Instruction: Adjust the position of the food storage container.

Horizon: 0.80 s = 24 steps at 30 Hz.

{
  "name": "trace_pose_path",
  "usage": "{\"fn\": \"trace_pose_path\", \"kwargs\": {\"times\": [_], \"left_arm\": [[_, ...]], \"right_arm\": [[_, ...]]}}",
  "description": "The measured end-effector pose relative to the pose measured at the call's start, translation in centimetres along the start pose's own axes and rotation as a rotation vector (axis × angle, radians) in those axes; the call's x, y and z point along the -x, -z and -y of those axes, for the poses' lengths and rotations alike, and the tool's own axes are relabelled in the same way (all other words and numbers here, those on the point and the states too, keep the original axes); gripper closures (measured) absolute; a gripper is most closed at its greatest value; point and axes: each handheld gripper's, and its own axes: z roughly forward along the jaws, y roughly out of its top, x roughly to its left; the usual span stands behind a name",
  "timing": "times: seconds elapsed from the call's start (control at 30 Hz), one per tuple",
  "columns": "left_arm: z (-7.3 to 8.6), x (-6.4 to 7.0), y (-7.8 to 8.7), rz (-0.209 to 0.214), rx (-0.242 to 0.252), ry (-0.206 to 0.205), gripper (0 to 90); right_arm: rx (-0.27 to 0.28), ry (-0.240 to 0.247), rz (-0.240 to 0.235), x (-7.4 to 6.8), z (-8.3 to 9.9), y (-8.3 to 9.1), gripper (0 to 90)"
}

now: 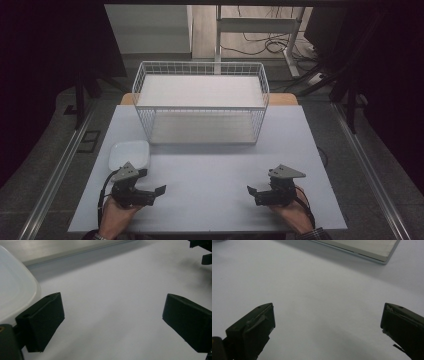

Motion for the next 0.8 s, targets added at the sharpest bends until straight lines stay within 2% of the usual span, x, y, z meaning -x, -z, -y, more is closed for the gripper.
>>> {"fn": "trace_pose_path", "kwargs": {"times": [0.17,0.3,0.4,0.53,0.57,0.6,0.8], "left_arm": [[-0.8,0.1,0.9,-0.043,0.005,-0.011,11.2],[-1.3,-0.8,1.7,-0.060,0.015,0.011,25.4],[-1.7,-1.9,2.1,-0.083,0.023,0.033,34.0],[-2.0,-2.9,2.4,-0.117,0.024,0.040,47.4],[-2.1,-3.4,2.6,-0.121,0.030,0.049,47.4],[-2.2,-3.7,2.7,-0.132,0.032,0.051,56.3],[-2.8,-6.5,3.6,-0.181,0.054,0.093,76.9]], "right_arm": [[0.010,-0.012,0.005,0.0,-0.1,0.1,0.0],[0.015,-0.014,0.001,0.0,-0.2,0.2,0.0],[0.021,-0.014,-0.003,0.0,-0.3,0.2,0.0],[0.014,-0.013,-0.004,0.0,-0.2,0.2,0.0],[0.011,-0.013,-0.003,0.0,-0.2,0.2,0.0],[0.010,-0.014,-0.004,0.0,-0.3,0.2,0.0],[0.012,-0.019,-0.005,0.0,-0.3,0.2,0.0]]}}
